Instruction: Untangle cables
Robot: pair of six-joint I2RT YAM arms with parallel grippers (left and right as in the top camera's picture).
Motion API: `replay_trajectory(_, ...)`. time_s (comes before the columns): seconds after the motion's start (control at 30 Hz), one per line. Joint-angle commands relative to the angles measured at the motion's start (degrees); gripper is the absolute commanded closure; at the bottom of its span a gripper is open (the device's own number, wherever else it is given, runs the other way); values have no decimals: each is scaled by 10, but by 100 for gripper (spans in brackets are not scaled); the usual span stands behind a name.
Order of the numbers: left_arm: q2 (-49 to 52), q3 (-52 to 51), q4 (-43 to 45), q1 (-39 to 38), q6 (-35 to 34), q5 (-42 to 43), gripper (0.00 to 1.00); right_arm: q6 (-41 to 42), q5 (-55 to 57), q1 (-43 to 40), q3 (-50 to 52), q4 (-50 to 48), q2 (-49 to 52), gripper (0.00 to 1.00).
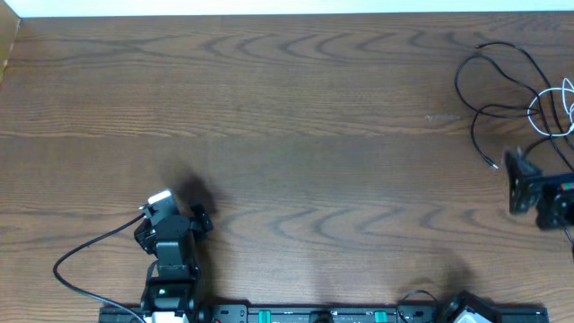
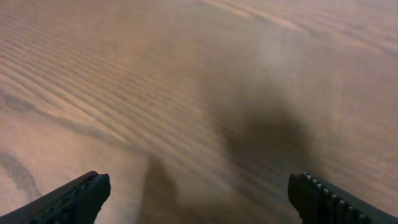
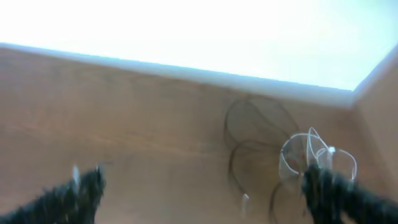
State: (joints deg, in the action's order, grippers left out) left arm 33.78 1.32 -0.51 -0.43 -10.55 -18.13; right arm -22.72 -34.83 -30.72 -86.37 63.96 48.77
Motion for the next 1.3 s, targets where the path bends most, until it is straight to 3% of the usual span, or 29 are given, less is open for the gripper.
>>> replay_trajectory(0.0, 18, -11, -21, 2, -3, -4, 4, -44, -100, 61, 117, -144, -79, 1)
replay_trajectory(0.17, 41, -11, -21, 2, -3, -4, 4, -44, -108, 176, 369, -446, -240, 1)
replay_trajectory(0.4, 56, -11, -21, 2, -3, -4, 4, -101, -106, 294, 601, -636, -377, 1)
replay_trajectory(0.67, 59, -11, -21, 2, -3, -4, 4, -333, -70, 334, 732, -660, -415, 1)
replay_trajectory(0.93, 59, -11, -21, 2, -3, -4, 4, -352, 69, 318, 798, -636, -481, 1)
replay_trajectory(1.07, 59, -11, -21, 2, -3, -4, 4, -242, 92, 314, 798, -678, -485, 1)
replay_trajectory(1.2, 59, -11, -21, 2, -3, -4, 4, 2, 220, 314, 798, -785, -485, 1)
replay_trajectory(1.23, 59, -11, -21, 2, -3, -4, 4, 33, 246, 314, 798, -788, -485, 1)
replay_trajectory(1.27, 59, -11, -21, 2, -3, -4, 4, 124, 319, 314, 798, -780, -485, 1)
